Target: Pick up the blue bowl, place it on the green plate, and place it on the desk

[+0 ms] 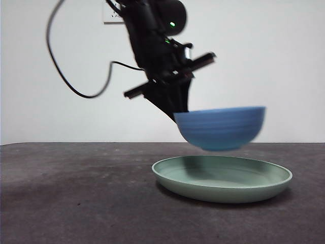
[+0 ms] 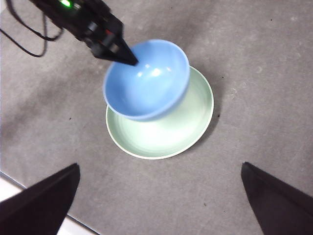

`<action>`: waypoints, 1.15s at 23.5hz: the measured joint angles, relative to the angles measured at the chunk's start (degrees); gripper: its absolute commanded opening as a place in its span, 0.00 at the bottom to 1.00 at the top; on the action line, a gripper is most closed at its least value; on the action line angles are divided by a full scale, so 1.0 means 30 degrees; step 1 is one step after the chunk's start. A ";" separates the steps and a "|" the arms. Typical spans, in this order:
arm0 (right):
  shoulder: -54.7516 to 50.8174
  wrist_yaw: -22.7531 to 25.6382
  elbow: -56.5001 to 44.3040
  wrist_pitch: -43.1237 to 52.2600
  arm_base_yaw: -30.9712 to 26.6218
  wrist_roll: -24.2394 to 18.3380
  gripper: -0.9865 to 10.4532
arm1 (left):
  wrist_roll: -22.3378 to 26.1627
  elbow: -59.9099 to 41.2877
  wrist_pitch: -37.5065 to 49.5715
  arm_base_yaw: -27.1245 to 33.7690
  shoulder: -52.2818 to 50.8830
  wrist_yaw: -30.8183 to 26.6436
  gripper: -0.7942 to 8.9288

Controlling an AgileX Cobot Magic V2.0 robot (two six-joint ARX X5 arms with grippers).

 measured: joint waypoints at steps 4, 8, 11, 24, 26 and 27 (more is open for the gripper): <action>0.0000 0.0000 0.0000 0.0000 0.0000 0.0000 0.60 | -0.0007 0.0568 -0.0219 -0.0255 0.1137 -0.0036 0.10; 0.0000 0.0007 0.0000 0.0000 0.0000 -0.0066 0.60 | -0.0007 0.0576 -0.0226 -0.0277 0.1770 -0.0415 0.10; 0.0000 0.0000 0.0000 0.0007 0.0000 -0.0146 0.60 | -0.0007 0.0612 -0.0233 -0.0277 0.1843 -0.0576 0.10; 0.0000 0.0007 0.0000 0.0066 0.0000 -0.0146 0.60 | -0.0015 0.1428 -0.1523 -0.0284 0.1960 -0.0947 0.64; 0.0000 0.0007 0.0000 0.0066 0.0007 -0.0146 0.60 | 0.0000 0.2965 -0.2557 -0.0262 0.1989 -0.0947 0.75; 0.0000 0.0007 0.0000 0.0066 0.0000 -0.0146 0.60 | 0.0138 0.3927 -0.3249 -0.0255 0.1989 -0.0947 0.77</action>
